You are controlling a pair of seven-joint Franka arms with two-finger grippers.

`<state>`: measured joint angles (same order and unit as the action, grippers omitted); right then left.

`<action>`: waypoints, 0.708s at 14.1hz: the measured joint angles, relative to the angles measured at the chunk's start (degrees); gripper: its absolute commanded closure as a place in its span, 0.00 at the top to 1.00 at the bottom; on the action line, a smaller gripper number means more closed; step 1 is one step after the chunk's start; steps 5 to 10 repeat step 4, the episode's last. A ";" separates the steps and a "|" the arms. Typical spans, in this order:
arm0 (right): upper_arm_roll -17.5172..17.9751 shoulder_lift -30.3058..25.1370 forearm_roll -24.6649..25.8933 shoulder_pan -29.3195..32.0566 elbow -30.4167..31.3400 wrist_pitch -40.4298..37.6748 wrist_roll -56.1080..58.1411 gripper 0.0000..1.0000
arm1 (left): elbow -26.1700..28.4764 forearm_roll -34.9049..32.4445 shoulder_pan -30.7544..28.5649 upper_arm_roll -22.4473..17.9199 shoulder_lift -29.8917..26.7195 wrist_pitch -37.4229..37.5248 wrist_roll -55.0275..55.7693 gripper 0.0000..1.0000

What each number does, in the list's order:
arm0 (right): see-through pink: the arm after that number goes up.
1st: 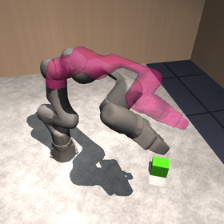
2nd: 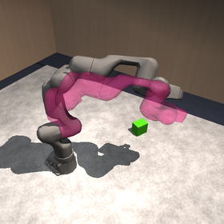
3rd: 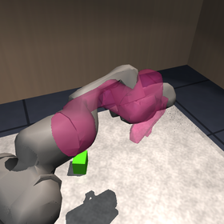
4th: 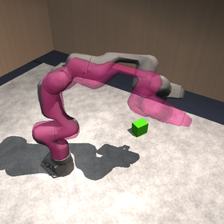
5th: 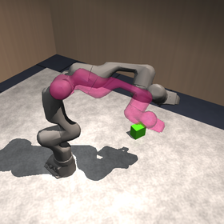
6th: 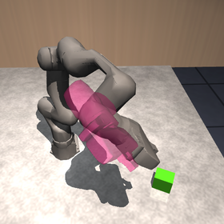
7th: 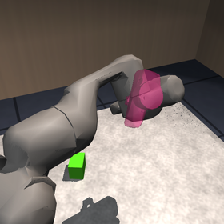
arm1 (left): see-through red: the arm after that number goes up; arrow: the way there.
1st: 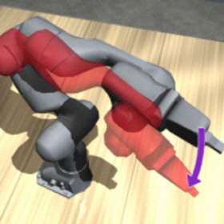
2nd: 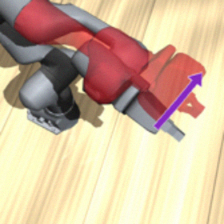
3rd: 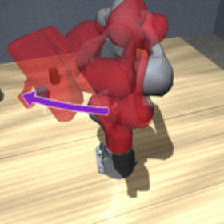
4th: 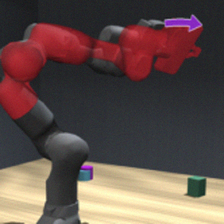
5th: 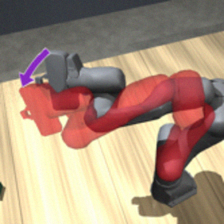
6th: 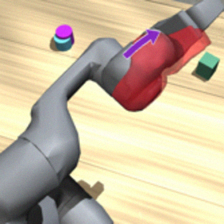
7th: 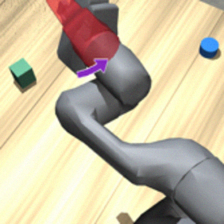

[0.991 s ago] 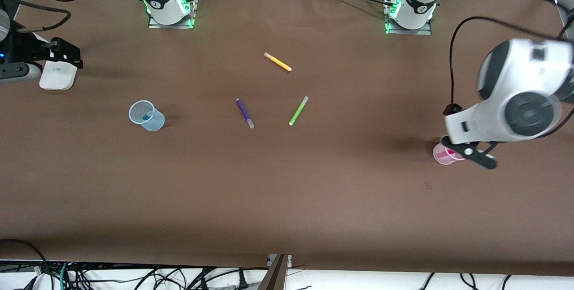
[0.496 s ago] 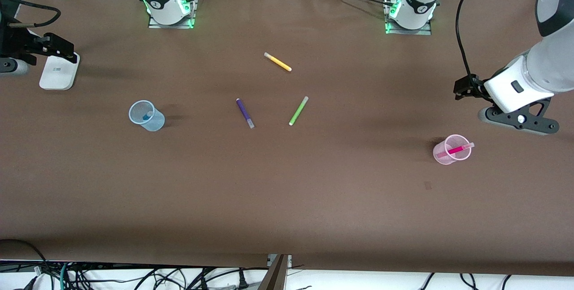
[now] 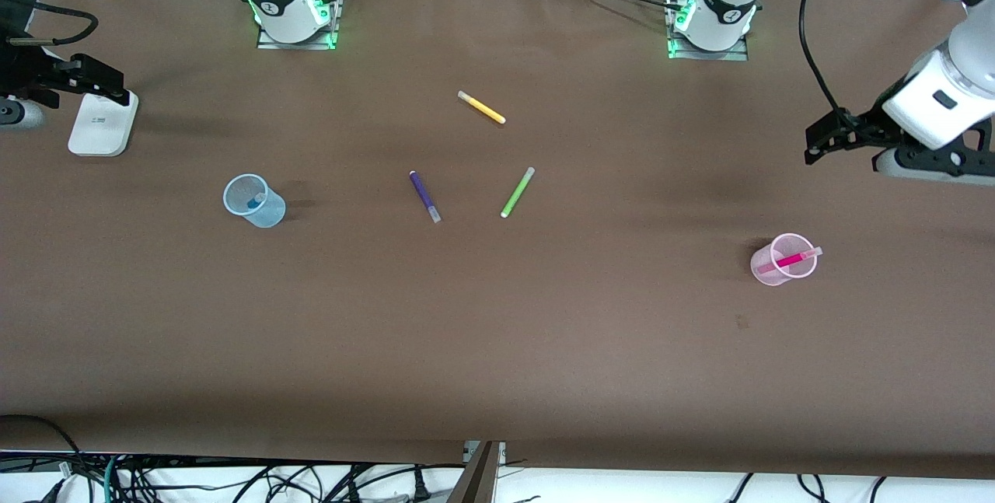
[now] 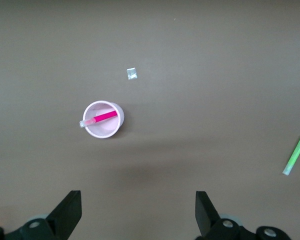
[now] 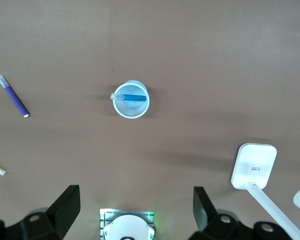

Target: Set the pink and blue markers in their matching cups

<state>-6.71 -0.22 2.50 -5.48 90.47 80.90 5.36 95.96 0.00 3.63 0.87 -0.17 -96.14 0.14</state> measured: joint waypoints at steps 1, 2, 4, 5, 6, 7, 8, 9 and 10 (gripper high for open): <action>-0.01 0.08 0.00 0.00 -0.11 -0.02 0.00 1.00 | 0.96 -0.35 0.49 0.01 -0.72 -0.06 0.52 1.00; -0.02 0.22 0.00 0.00 -0.26 -0.04 0.00 1.00 | 1.43 -0.49 0.83 0.01 -0.79 -0.06 0.80 1.00; -0.02 0.54 0.00 0.00 -0.50 -0.07 0.00 1.00 | 1.58 -0.52 0.97 0.00 -0.28 -0.13 1.02 1.00; -0.02 0.54 0.00 0.00 -0.50 -0.07 0.00 1.00 | 1.58 -0.52 0.97 0.00 -0.28 -0.13 1.02 1.00; -0.02 0.54 0.00 0.00 -0.50 -0.07 0.00 1.00 | 1.58 -0.52 0.97 0.00 -0.28 -0.13 1.02 1.00; -0.02 0.54 0.00 0.00 -0.50 -0.07 0.00 1.00 | 1.58 -0.52 0.97 0.00 -0.28 -0.13 1.02 1.00; -0.02 0.54 0.00 0.00 -0.50 -0.07 0.00 1.00 | 1.58 -0.52 0.97 0.00 -0.28 -0.13 1.02 1.00; -0.02 0.54 0.00 0.00 -0.50 -0.07 0.00 1.00 | 1.58 -0.52 0.97 0.00 -0.28 -0.13 1.02 1.00; -0.02 0.54 0.00 0.00 -0.50 -0.07 0.00 1.00 | 1.58 -0.52 0.97 0.00 -0.28 -0.13 1.02 1.00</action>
